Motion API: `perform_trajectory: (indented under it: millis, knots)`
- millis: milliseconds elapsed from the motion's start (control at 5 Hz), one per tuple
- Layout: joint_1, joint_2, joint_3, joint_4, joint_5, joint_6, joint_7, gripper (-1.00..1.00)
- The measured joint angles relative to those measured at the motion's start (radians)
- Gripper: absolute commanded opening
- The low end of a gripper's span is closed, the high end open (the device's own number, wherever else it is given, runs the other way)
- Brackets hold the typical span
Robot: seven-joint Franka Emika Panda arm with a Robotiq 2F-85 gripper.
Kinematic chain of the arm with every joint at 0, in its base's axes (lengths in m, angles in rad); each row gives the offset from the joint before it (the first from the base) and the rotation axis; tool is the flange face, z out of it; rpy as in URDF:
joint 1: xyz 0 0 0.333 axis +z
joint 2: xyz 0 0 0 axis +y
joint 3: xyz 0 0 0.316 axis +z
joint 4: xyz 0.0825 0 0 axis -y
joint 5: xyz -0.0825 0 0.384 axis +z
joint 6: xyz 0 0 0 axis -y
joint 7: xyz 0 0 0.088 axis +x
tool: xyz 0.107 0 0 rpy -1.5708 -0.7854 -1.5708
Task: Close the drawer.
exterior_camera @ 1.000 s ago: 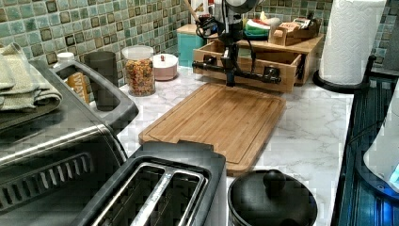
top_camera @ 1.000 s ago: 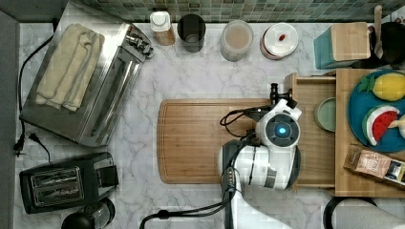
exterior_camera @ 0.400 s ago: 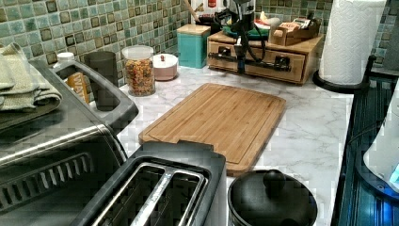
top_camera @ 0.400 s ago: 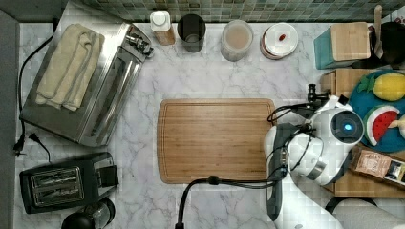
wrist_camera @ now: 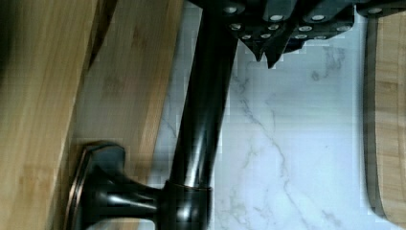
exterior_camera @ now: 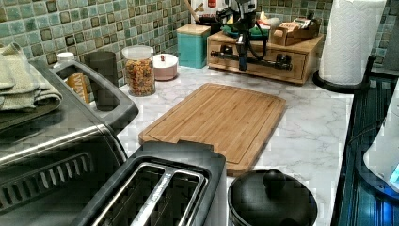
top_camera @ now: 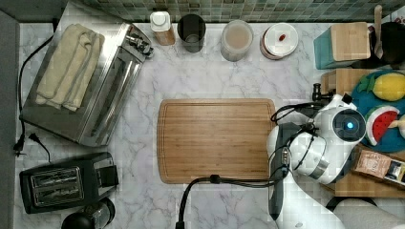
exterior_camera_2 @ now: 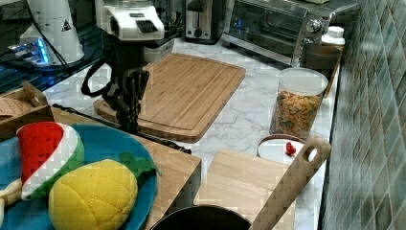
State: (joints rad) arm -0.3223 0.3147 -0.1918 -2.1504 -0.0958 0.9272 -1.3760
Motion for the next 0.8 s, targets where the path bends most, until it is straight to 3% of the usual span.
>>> perform_trajectory:
  millis: [800]
  knots:
    - [0.017,0.0,-0.015,-0.006,-0.005,0.014,0.001,-1.0]
